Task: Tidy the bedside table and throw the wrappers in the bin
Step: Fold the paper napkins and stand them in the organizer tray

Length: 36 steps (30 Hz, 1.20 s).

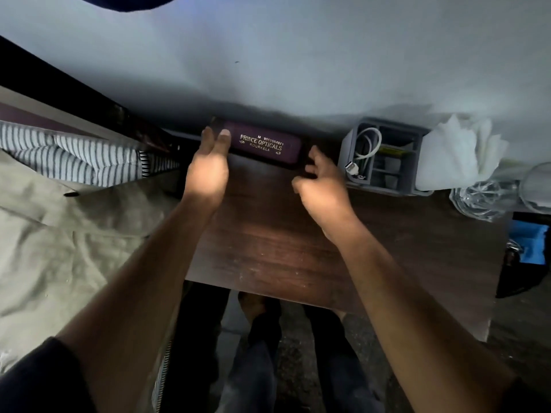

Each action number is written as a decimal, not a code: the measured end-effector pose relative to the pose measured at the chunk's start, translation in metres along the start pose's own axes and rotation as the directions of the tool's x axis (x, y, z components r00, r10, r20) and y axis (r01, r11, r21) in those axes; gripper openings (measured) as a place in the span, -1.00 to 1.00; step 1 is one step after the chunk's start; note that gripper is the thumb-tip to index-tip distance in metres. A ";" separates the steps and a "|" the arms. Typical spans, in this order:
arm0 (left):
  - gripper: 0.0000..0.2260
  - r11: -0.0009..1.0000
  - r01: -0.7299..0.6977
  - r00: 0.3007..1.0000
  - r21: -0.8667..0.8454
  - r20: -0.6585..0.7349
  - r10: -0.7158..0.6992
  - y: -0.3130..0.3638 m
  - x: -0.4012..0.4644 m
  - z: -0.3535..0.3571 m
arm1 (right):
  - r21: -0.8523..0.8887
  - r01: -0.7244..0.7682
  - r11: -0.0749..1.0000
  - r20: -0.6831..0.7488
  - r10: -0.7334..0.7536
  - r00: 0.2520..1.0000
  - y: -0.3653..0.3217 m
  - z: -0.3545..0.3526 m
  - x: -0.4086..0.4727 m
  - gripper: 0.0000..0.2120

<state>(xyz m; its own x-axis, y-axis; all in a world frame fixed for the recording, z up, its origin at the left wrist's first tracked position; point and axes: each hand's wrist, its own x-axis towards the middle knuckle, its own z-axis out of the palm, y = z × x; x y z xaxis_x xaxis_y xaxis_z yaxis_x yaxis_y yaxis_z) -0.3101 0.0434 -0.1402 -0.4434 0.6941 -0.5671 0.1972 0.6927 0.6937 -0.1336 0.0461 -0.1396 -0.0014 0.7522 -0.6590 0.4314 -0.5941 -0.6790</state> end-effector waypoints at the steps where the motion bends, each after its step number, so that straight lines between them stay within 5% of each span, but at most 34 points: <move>1: -0.45 1.000 -0.011 1.000 0.009 0.028 0.010 0.001 0.003 0.000 | 0.013 -0.017 1.000 0.011 0.017 1.000 -0.002 0.001 0.003 -0.19; 4: -0.33 0.999 -0.003 0.998 -0.048 0.057 0.006 -0.003 0.007 0.001 | 0.050 -0.078 0.996 0.059 0.075 0.995 -0.003 0.004 0.003 -0.14; 9: -0.53 0.998 -0.015 0.995 -0.065 0.098 0.022 -0.008 0.008 0.005 | 0.083 -0.062 0.995 0.056 0.058 0.997 0.001 0.016 0.003 -0.02; 14: -0.53 0.995 0.030 0.997 -0.095 0.074 -0.023 -0.008 -0.004 0.010 | 0.091 -0.071 0.993 -0.034 0.074 0.997 0.013 0.010 0.003 -0.21; 25: -0.47 0.954 0.073 0.997 -0.291 0.057 -0.059 -0.008 -0.015 0.019 | -0.048 -0.043 0.998 -0.060 0.040 0.997 0.016 0.005 0.007 -0.18; 31: -0.43 0.982 -0.012 0.996 -0.189 -0.086 -0.004 -0.011 -0.024 0.022 | -0.135 0.032 0.990 -0.095 -0.045 0.994 0.004 -0.004 -0.049 -0.29; 36: -0.48 0.905 0.049 0.999 -0.424 0.015 -0.047 -0.012 -0.065 0.038 | -0.049 0.018 0.999 -0.131 -0.024 0.991 0.033 -0.018 -0.111 -0.34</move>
<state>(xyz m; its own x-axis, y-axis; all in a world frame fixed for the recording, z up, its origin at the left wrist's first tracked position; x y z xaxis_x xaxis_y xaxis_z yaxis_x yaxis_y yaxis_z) -0.2506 -0.0027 -0.1290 -0.4390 0.6638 -0.6055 -0.2136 0.5775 0.7880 -0.1026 -0.0520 -0.0826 0.1066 0.7972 -0.5942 0.4753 -0.5658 -0.6738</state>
